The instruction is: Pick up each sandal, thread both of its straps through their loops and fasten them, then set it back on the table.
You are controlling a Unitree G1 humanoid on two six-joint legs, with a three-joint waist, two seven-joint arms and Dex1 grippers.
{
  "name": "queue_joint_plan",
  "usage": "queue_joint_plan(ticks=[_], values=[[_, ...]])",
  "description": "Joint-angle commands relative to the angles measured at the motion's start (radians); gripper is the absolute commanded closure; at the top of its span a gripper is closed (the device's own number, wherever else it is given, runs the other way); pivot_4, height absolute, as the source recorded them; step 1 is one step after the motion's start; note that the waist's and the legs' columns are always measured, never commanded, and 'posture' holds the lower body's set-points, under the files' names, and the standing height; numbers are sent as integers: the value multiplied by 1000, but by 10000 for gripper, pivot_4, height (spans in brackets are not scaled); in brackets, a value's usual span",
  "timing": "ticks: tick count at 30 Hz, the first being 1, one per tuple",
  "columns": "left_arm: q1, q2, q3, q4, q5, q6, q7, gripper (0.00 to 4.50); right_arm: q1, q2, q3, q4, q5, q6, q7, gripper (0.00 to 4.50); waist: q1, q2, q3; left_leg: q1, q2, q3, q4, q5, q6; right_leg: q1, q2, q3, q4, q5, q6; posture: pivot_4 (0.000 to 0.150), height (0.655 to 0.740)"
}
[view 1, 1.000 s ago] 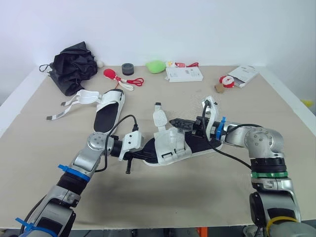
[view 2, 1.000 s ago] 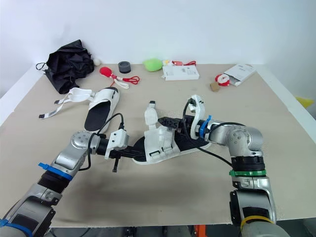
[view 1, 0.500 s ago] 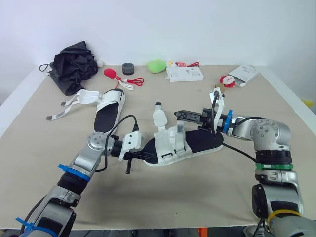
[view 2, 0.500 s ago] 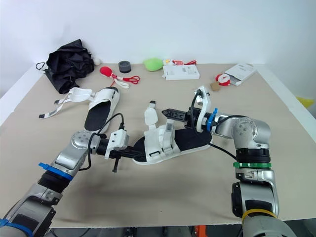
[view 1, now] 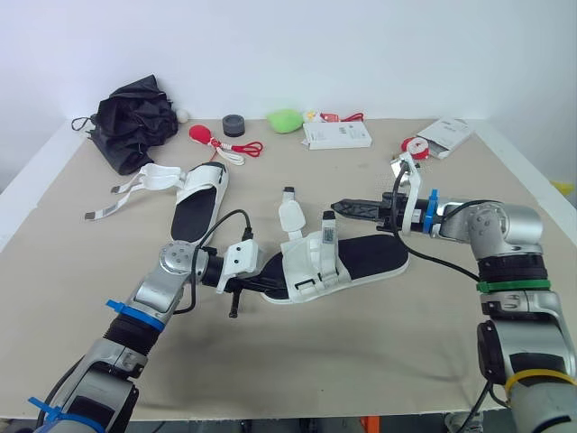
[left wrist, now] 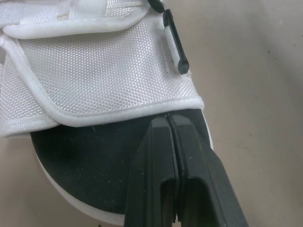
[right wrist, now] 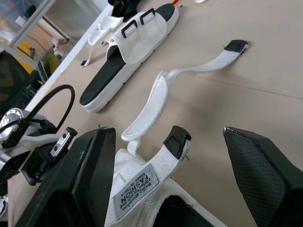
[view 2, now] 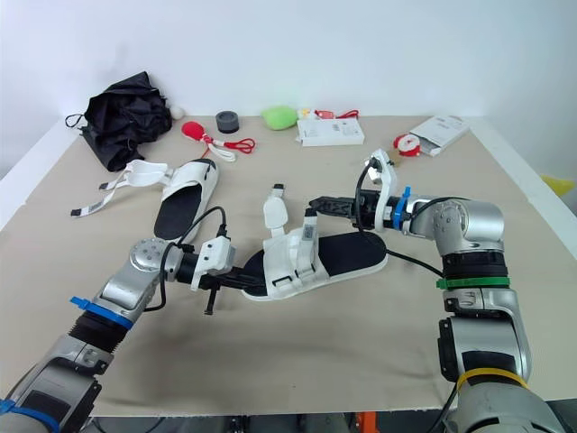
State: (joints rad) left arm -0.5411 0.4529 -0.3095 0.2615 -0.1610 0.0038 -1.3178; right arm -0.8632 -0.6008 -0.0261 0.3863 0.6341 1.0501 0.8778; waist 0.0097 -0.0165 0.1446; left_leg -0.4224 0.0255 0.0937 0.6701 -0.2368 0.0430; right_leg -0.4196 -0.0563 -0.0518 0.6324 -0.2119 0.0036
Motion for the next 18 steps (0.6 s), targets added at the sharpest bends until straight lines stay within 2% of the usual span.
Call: queue_joint_plan(ticks=[1, 8, 11, 16, 17, 18], values=[[40, 16, -57, 37, 51, 19, -17, 45000, -14, 25, -5, -9, -17, -28, 9, 5827, 0, 0, 0, 0, 0, 0, 0, 0, 0, 0, 0, 0, 0, 0, 0, 1500, 7400], [40, 17, -55, 36, 50, 22, -15, 45000, -30, 69, -6, 53, -53, -64, 16, 5827, 0, 0, 0, 0, 0, 0, 0, 0, 0, 0, 0, 0, 0, 0, 0, 1500, 7400], [40, 18, -54, 38, 51, 22, -13, 45000, -31, 71, -10, 56, -61, -76, 19, 14779, 0, 0, 0, 0, 0, 0, 0, 0, 0, 0, 0, 0, 0, 0, 0, 1500, 7400], [44, 21, -53, 32, 51, 25, -11, 45000, -24, 73, -23, 37, -49, -83, 39, 37247, 0, 0, 0, 0, 0, 0, 0, 0, 0, 0, 0, 0, 0, 0, 0, 1500, 7400], [44, 21, -53, 31, 51, 26, -11, 45000, -21, 74, -23, 31, -44, -79, 44, 42995, 0, 0, 0, 0, 0, 0, 0, 0, 0, 0, 0, 0, 0, 0, 0, 1500, 7400], [44, 21, -53, 31, 51, 27, -11, 45000, -19, 74, -22, 24, -42, -78, 48, 44644, 0, 0, 0, 0, 0, 0, 0, 0, 0, 0, 0, 0, 0, 0, 0, 1500, 7400]])
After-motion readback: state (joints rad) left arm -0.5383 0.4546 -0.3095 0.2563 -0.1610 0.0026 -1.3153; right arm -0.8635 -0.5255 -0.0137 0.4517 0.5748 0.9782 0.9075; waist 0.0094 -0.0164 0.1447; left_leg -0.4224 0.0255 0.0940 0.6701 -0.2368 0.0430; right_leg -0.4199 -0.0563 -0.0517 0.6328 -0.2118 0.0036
